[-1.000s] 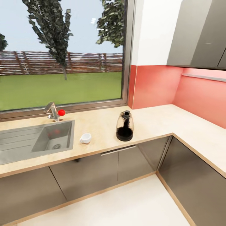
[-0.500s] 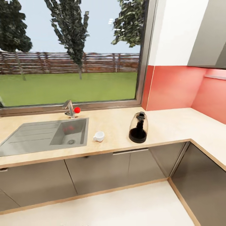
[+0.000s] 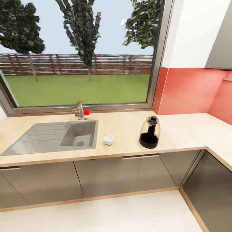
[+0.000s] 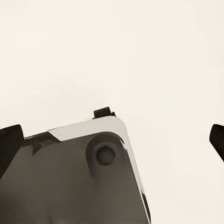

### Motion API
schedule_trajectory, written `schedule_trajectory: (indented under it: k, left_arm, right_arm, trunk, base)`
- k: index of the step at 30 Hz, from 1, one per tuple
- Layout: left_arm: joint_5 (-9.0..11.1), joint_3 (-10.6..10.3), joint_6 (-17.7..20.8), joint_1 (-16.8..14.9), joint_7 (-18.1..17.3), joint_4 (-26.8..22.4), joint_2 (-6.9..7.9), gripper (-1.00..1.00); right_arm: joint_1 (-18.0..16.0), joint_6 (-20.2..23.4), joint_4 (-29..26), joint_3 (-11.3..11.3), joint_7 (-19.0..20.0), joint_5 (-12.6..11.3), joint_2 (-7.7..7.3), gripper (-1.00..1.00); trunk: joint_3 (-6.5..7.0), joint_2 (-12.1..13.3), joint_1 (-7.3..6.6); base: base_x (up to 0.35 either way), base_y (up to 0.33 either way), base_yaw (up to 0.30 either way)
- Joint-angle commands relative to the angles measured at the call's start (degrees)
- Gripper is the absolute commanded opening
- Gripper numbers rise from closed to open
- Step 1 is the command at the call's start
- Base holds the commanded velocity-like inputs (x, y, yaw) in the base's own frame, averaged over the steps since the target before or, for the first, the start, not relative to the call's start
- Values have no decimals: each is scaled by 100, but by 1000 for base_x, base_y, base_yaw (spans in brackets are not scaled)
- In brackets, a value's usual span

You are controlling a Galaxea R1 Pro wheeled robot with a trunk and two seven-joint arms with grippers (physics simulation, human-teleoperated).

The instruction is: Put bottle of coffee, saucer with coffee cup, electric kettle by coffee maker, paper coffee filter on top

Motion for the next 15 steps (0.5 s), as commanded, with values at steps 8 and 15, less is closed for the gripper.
schedule_trajectory:
  k: [8, 15]
  left_arm:
    - [-59, 23, -18, -6, 29, 1, -2, 100]
    - [-63, 22, -18, -6, 28, 6, -2, 100]
  right_arm:
    - [-5, -25, 6, 2, 4, -20, -4, 100]
    - [-5, -25, 6, 2, -5, -20, -4, 100]
  trunk:
    - [-40, -9, 3]
    - [-41, -9, 3]
  base:
    - [88, -260, 0]
    - [103, -270, 55]
